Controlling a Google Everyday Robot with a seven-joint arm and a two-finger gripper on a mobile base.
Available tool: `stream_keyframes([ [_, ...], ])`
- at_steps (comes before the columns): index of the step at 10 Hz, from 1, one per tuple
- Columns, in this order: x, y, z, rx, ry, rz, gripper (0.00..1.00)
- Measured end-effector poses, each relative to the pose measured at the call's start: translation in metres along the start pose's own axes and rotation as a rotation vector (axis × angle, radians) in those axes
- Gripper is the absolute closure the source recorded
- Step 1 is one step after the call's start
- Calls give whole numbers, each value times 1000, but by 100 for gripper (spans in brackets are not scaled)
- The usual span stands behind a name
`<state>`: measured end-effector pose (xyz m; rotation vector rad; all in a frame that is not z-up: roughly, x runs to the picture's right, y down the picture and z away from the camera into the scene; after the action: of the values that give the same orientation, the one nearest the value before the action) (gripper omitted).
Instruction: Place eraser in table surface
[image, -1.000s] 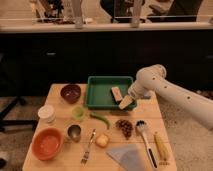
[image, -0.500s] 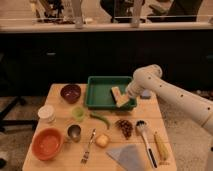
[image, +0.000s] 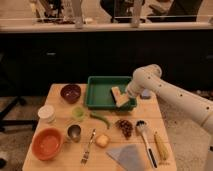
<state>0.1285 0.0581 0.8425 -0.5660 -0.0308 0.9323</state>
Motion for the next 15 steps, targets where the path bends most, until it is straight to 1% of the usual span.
stream_keyframes([
  [4, 0, 0, 1, 0, 0, 0, 20],
  [5, 0, 0, 2, 4, -1, 10, 20],
  [6, -1, -1, 4, 12, -3, 35, 20],
  [10, -11, 2, 14, 24, -21, 85, 20],
  [12, -14, 1, 21, 13, -29, 102, 20],
  [13, -18, 1, 28, -8, -30, 101, 20],
  [15, -22, 0, 39, -32, -23, 100, 20],
])
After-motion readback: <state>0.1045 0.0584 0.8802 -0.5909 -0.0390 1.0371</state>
